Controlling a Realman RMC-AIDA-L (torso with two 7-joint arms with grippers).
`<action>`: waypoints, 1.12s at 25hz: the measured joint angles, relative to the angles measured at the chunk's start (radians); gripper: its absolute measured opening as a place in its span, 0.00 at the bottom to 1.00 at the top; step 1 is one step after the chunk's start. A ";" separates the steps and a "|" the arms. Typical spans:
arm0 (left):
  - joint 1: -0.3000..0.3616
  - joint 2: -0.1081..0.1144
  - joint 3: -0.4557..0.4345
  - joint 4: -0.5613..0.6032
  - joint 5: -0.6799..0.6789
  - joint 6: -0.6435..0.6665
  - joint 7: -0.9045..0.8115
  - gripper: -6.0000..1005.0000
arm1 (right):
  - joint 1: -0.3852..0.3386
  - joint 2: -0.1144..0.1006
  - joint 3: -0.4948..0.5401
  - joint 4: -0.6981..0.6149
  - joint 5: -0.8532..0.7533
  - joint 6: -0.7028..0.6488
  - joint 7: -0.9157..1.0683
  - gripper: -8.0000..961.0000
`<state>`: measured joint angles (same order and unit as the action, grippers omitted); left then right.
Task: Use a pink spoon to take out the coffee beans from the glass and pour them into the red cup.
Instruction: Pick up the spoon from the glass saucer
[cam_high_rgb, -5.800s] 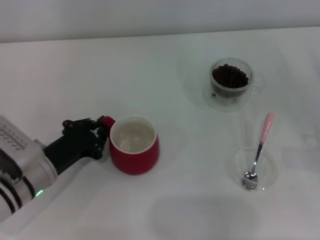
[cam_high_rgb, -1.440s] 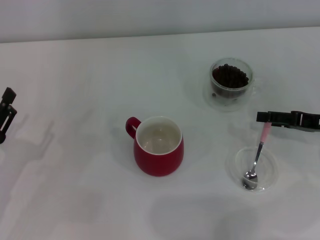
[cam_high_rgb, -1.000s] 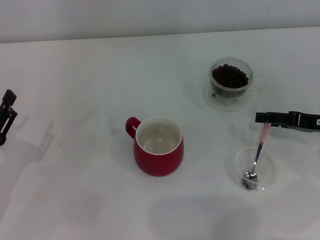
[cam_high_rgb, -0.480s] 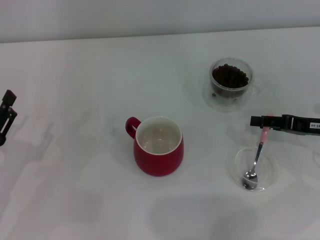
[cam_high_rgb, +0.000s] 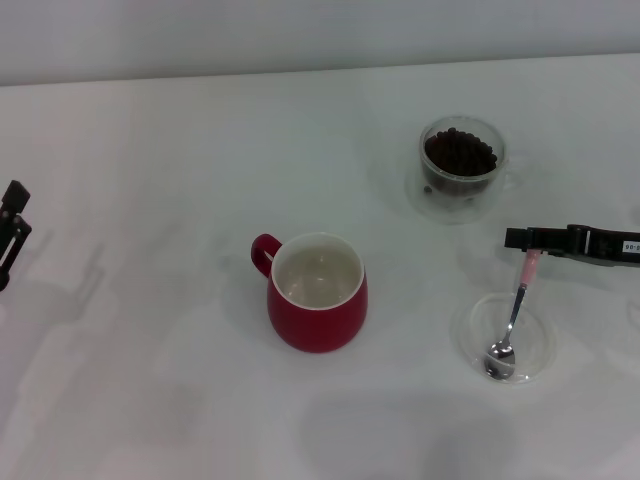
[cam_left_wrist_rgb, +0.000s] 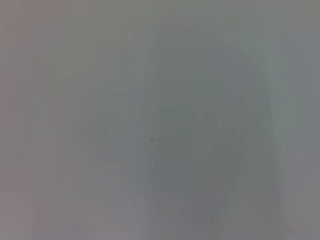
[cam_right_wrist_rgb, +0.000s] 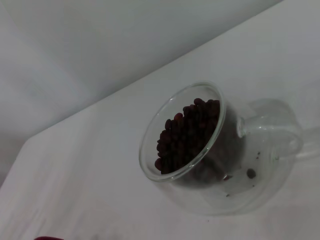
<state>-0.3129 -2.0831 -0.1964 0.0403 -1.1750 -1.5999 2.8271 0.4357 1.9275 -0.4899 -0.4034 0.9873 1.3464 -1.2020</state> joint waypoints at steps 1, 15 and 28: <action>0.000 0.000 0.000 0.000 0.000 0.000 0.000 0.65 | 0.000 -0.001 0.000 0.000 0.000 -0.001 0.001 0.57; -0.013 0.001 0.000 -0.003 0.000 0.022 0.000 0.65 | 0.006 0.003 -0.004 -0.002 -0.006 -0.001 0.003 0.43; -0.012 0.000 0.000 -0.005 0.000 0.038 0.000 0.65 | 0.010 -0.004 -0.007 -0.002 -0.006 -0.001 0.002 0.32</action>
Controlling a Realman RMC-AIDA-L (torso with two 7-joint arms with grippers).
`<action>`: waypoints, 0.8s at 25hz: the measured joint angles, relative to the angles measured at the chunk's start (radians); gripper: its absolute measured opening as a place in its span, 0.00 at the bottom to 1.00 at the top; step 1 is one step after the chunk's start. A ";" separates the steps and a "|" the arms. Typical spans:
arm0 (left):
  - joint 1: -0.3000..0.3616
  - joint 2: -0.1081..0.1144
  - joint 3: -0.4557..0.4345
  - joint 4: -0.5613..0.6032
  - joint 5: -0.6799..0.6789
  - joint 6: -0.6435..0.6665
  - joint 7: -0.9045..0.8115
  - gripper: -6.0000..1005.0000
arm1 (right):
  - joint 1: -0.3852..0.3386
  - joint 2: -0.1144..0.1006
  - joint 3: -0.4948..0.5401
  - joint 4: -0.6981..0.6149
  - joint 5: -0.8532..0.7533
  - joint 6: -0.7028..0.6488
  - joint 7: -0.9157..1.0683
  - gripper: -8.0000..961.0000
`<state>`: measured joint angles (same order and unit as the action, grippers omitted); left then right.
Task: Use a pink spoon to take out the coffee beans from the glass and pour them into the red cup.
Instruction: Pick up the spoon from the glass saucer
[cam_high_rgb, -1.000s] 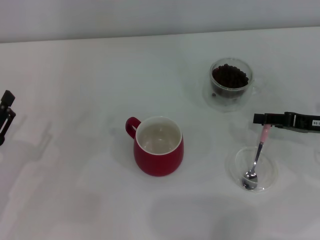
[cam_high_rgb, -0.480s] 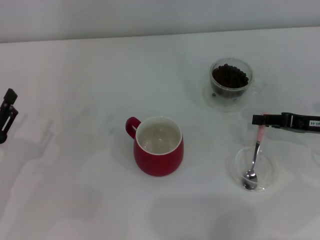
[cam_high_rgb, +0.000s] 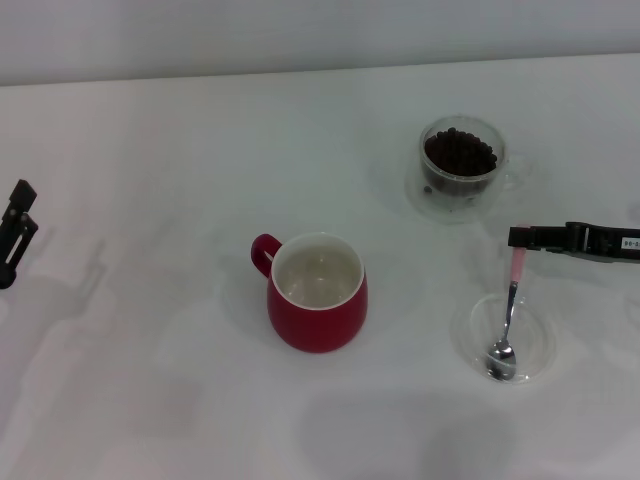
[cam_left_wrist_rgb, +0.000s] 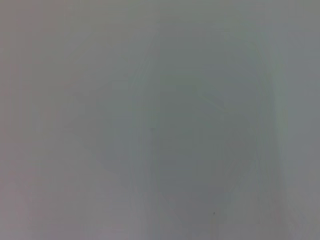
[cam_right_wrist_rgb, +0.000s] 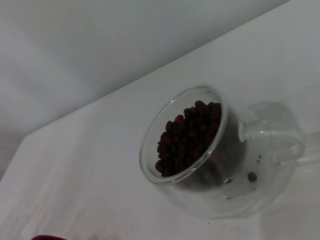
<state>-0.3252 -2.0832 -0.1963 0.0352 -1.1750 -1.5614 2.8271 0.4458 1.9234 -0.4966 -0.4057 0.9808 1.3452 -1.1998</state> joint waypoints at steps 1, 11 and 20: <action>0.000 0.000 0.000 0.000 0.000 0.000 0.000 0.65 | 0.002 0.000 -0.003 0.001 0.000 0.000 -0.001 0.32; -0.001 -0.001 0.000 0.000 0.000 0.002 -0.001 0.65 | 0.017 -0.001 -0.024 0.002 -0.001 -0.011 0.013 0.32; 0.002 -0.002 0.000 0.000 0.000 0.011 -0.002 0.65 | 0.019 -0.002 -0.034 0.002 -0.001 -0.016 0.016 0.17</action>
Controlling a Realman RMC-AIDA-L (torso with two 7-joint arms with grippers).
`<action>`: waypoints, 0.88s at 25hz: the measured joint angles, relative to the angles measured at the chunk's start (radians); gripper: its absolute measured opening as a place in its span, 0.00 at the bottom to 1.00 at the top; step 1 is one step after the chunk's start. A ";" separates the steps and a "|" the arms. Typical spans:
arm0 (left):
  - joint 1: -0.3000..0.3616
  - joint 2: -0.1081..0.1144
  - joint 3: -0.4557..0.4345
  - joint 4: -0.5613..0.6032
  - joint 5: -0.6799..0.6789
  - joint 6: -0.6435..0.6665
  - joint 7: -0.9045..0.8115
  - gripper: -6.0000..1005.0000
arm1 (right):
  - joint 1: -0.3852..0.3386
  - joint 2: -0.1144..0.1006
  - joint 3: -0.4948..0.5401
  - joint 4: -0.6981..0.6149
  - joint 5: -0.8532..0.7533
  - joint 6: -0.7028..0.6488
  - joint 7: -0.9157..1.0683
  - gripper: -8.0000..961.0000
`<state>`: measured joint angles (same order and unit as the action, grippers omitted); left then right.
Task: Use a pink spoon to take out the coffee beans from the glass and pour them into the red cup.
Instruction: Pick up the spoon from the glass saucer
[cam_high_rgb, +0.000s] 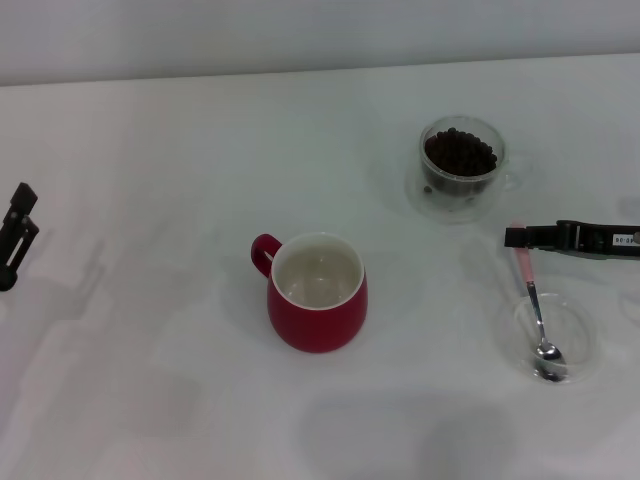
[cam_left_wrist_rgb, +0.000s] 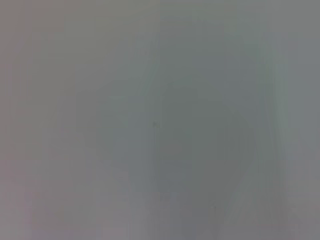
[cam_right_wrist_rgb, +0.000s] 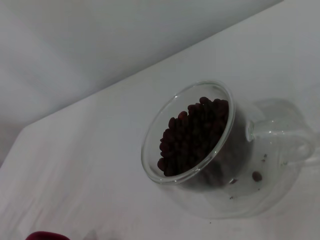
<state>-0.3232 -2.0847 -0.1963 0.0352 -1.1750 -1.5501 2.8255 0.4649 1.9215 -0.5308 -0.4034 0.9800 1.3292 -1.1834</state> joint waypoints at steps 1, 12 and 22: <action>-0.001 0.000 0.000 0.000 0.000 0.003 0.000 0.65 | 0.000 0.000 0.000 0.000 0.000 0.000 0.000 0.17; -0.002 0.000 0.000 0.000 0.000 0.005 0.000 0.65 | -0.002 0.002 0.007 -0.006 0.009 0.016 0.000 0.17; -0.001 0.000 0.000 -0.002 0.000 0.005 0.000 0.65 | -0.029 -0.017 0.044 -0.009 0.076 0.032 0.003 0.17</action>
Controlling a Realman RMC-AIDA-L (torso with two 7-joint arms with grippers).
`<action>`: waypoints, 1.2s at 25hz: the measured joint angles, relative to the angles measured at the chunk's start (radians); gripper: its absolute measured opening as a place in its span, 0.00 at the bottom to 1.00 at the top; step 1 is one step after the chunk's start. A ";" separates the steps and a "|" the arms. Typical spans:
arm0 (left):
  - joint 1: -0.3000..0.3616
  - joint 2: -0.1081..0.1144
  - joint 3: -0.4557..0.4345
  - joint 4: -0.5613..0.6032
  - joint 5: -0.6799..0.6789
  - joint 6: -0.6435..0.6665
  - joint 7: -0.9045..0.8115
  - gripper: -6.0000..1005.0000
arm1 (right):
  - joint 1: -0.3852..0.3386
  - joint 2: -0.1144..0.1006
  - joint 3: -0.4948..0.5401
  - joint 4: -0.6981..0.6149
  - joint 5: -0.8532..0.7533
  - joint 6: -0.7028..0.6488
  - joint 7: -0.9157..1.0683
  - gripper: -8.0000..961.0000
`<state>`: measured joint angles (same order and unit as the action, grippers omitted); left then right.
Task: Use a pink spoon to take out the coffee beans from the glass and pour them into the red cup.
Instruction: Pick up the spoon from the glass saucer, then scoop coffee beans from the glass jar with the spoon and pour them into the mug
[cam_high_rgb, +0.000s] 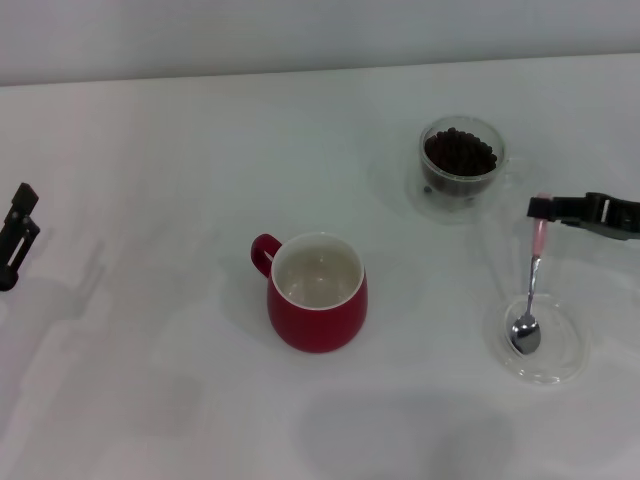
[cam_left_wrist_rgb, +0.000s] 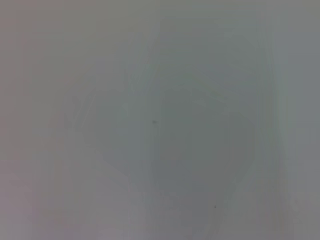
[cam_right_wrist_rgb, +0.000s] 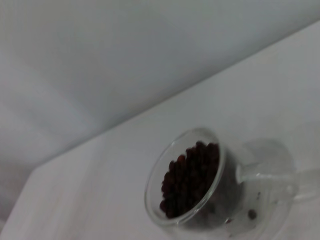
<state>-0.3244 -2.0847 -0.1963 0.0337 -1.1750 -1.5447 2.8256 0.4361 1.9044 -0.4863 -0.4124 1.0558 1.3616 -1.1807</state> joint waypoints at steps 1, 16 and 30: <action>0.000 0.000 0.000 0.000 0.000 0.000 0.000 0.65 | -0.005 -0.002 0.014 0.000 0.002 0.002 0.000 0.17; -0.009 0.003 0.000 0.000 -0.005 0.000 0.000 0.65 | -0.042 -0.011 0.139 -0.091 0.117 0.122 -0.015 0.16; -0.016 0.002 0.000 0.000 -0.010 0.000 0.000 0.65 | 0.113 0.023 0.127 -0.143 0.186 0.043 -0.071 0.16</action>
<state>-0.3406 -2.0827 -0.1963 0.0338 -1.1847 -1.5447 2.8256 0.5488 1.9270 -0.3593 -0.5554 1.2415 1.4046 -1.2512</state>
